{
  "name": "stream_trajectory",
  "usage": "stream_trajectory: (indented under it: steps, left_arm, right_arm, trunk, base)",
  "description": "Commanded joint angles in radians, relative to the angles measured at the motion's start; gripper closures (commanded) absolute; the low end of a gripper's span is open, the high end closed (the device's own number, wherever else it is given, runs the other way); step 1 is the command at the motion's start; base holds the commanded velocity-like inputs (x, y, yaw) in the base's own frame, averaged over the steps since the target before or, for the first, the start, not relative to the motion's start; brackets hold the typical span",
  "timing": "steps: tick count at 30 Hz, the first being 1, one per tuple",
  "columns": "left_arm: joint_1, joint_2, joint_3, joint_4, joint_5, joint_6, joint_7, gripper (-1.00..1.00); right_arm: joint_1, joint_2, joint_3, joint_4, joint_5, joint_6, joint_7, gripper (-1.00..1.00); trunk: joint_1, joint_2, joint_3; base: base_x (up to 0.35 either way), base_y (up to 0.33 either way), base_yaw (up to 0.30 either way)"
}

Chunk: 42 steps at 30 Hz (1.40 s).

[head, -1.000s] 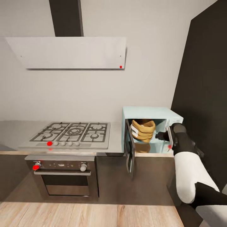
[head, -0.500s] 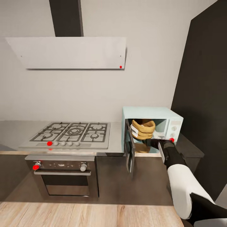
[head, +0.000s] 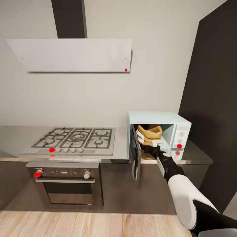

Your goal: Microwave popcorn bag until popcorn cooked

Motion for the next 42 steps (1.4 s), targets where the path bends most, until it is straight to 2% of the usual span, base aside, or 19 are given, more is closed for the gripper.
stream_trajectory:
  steps: [1,9,21,25,34,42]
  left_arm:
    - [-0.001,0.0,0.001,0.0,0.003,-0.003,0.0,-1.0]
    - [-0.001,0.0,0.0,0.0,0.004,-0.002,0.0,-1.0]
    - [-0.001,0.0,0.0,0.0,0.005,-0.002,0.0,-1.0]
    - [-0.001,0.0,0.0,0.0,0.005,-0.002,0.0,-1.0]
    - [-0.001,0.0,0.0,0.0,0.005,-0.002,0.0,-1.0]
    - [-0.001,0.0,0.0,0.0,0.005,-0.002,0.0,-1.0]
  right_arm:
    - [-0.001,0.001,-0.008,0.003,0.006,0.001,0.007,-1.0]
    - [-0.001,0.001,-0.009,0.015,0.003,-0.016,0.002,-1.0]
    - [-0.001,-0.002,-0.01,0.015,0.003,-0.018,0.0,-1.0]
    - [-0.001,-0.017,-0.01,0.015,0.003,-0.018,-0.001,-1.0]
    - [-0.001,-0.019,-0.009,0.015,0.003,-0.018,-0.001,-1.0]
    - [-0.001,-0.019,-0.009,0.015,0.004,-0.019,0.0,-1.0]
  trunk:
    - [0.0,-0.001,-0.001]
    - [0.0,-0.001,-0.001]
    - [0.0,-0.001,-0.001]
    - [0.0,-0.001,-0.001]
    - [0.0,-0.001,-0.001]
    - [0.0,-0.001,-0.001]
  base:
    - [0.0,0.0,0.0]
    - [0.029,0.0,0.0]
    - [0.292,0.0,0.0]
    - [0.245,0.0,0.0]
    - [0.205,0.0,0.0]
    - [0.028,0.0,0.0]
